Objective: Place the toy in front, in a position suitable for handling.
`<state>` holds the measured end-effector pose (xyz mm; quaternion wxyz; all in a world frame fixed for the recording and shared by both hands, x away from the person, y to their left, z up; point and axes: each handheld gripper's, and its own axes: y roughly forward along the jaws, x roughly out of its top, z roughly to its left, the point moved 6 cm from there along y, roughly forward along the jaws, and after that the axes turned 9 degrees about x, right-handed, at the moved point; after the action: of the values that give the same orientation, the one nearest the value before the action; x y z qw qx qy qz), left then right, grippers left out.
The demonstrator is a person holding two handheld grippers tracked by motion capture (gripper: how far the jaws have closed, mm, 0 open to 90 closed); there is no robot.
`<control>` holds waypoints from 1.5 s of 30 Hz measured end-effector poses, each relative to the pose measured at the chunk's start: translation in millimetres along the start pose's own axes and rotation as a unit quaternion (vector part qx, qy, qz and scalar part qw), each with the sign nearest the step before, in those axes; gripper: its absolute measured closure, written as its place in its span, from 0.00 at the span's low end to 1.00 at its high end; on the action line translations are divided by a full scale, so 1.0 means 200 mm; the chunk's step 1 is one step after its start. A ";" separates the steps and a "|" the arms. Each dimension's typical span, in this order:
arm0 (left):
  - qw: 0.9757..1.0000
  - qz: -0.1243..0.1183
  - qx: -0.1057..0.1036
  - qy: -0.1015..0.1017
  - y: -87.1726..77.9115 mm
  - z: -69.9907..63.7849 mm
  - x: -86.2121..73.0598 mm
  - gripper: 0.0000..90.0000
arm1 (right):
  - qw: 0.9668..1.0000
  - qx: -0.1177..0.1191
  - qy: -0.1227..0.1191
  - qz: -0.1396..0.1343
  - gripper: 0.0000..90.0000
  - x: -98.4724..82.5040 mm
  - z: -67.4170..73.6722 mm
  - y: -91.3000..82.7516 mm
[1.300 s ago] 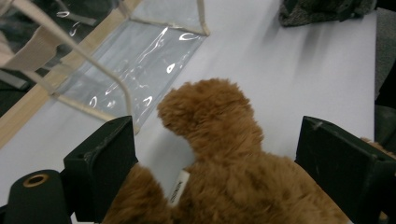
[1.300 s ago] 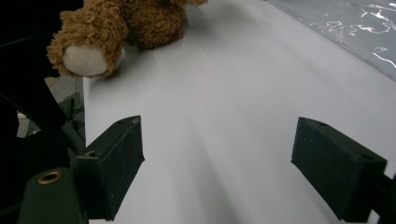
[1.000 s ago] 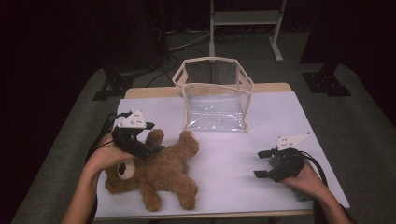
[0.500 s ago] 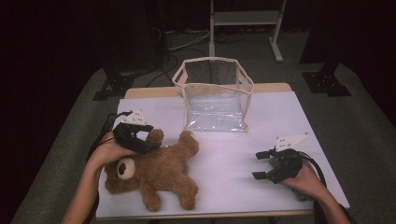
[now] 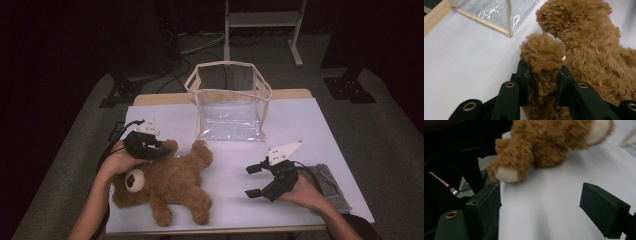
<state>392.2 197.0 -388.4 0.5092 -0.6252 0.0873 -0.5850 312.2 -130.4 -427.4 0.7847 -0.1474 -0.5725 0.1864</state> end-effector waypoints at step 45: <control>0.997 -0.079 -0.023 -0.008 -0.19 -0.03 0.04 0.84 | 0.990 0.123 -0.018 0.070 0.80 0.18 0.11 0.63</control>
<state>371.5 206.8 -356.7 0.4473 -0.6465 0.0468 -0.6162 285.5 -1.3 -447.7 0.7716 -0.0857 -0.5475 0.3122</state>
